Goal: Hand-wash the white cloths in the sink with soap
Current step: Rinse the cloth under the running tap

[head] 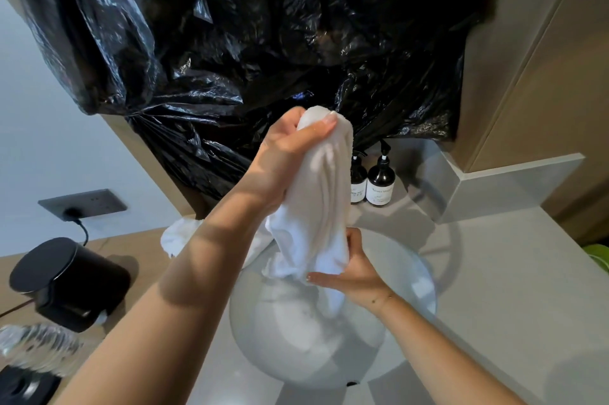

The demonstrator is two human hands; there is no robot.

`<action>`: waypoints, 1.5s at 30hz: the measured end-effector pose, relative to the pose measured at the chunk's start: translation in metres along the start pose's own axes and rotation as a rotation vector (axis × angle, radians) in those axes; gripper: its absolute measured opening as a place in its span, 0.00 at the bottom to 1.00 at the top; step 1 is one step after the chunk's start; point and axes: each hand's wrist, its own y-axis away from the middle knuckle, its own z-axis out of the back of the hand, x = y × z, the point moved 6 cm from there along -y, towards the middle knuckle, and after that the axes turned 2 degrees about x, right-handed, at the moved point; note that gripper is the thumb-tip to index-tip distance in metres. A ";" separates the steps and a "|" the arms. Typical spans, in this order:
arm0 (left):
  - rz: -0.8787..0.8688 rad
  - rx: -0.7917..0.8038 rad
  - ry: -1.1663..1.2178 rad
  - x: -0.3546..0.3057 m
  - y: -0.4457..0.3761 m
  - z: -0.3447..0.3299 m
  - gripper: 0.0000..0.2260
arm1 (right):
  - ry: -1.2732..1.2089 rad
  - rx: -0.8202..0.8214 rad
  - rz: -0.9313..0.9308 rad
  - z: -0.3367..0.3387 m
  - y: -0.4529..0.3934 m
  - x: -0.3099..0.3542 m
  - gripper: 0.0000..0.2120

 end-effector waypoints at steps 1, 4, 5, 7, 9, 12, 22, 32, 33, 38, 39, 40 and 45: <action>-0.011 -0.013 0.001 -0.003 -0.001 0.001 0.14 | -0.019 -0.037 0.014 -0.006 -0.003 0.002 0.41; -0.027 -0.050 0.009 -0.007 -0.002 0.011 0.12 | 0.005 -0.127 0.064 -0.016 -0.009 0.009 0.39; -0.028 -0.063 0.021 -0.006 -0.001 0.016 0.12 | -0.007 -0.148 0.077 -0.015 -0.012 0.009 0.39; -0.015 -0.120 0.043 -0.003 0.002 0.032 0.11 | -0.025 -0.132 0.054 -0.007 -0.013 0.011 0.42; -0.005 -0.182 0.025 0.002 0.006 0.052 0.10 | -0.040 -0.046 0.022 0.003 -0.012 0.019 0.25; 0.013 -0.192 0.004 0.008 0.013 0.078 0.12 | -0.076 0.044 0.029 0.022 0.000 0.043 0.08; 0.269 -0.291 -0.163 0.093 0.040 0.110 0.12 | -0.440 0.014 0.088 0.047 0.009 0.117 0.23; 0.463 0.173 -0.280 0.151 0.082 0.095 0.26 | -0.487 -0.061 0.176 0.048 0.001 0.175 0.09; 0.451 0.184 -0.284 0.153 0.082 0.094 0.27 | -0.470 -0.063 0.157 0.045 0.000 0.178 0.12; 0.182 0.229 -0.222 0.137 0.081 0.060 0.33 | -0.420 0.061 0.170 0.025 0.001 0.199 0.11; 0.116 0.212 -0.211 0.128 0.079 0.050 0.35 | -0.414 0.074 0.172 0.021 0.001 0.201 0.11; 0.057 0.189 -0.211 0.123 0.075 0.042 0.38 | -0.409 0.079 0.174 0.018 0.001 0.202 0.13; -0.039 0.075 -0.236 0.113 0.061 0.037 0.29 | -0.365 0.085 0.195 0.019 0.002 0.202 0.11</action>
